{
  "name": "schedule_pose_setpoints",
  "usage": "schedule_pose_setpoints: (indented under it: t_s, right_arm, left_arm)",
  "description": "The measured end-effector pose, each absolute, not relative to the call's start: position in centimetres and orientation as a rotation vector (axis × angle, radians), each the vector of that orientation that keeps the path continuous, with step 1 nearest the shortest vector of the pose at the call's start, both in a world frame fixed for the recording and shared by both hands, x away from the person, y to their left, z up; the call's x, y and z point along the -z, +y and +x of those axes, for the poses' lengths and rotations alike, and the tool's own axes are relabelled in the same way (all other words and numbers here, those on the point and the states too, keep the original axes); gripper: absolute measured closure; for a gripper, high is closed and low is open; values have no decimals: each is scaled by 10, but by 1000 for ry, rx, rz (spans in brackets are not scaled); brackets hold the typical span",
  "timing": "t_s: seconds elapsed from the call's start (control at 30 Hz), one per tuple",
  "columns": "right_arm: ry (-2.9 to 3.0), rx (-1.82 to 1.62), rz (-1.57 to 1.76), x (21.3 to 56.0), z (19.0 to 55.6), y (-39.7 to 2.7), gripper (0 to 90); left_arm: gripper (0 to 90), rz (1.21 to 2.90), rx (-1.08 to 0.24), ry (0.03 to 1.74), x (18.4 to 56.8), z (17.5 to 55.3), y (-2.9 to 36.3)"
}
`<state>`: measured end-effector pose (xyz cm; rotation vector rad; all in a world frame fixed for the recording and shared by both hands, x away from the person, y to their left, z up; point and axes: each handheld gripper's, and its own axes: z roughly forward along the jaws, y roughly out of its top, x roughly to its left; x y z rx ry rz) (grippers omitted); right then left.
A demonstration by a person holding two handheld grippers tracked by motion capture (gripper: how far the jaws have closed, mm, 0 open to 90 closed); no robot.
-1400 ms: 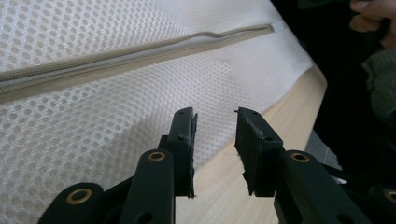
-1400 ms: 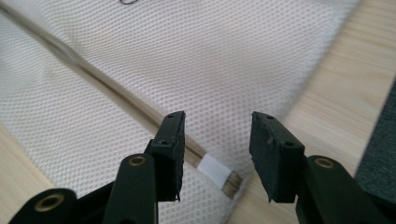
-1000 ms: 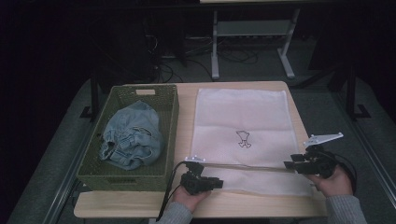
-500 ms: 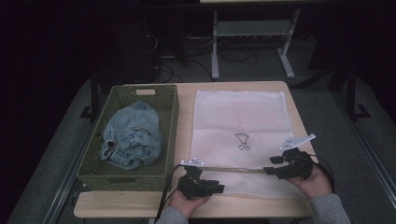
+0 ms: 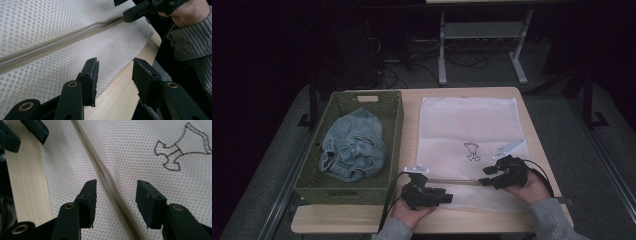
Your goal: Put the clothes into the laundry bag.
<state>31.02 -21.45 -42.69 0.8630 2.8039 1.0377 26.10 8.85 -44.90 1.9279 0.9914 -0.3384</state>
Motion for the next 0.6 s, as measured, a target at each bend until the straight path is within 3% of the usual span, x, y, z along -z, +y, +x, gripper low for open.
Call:
schedule_pose_setpoints:
  t_s: [0.4, 0.6]
  right_arm:
    - [2930, -879, 589, 434, 327, -179, 697]
    - [2963, -816, 528, 444, 333, -170, 685]
  left_arm:
    - [583, 1932, 356, 1036, 460, 264, 86]
    - [598, 1943, 358, 1053, 465, 266, 83]
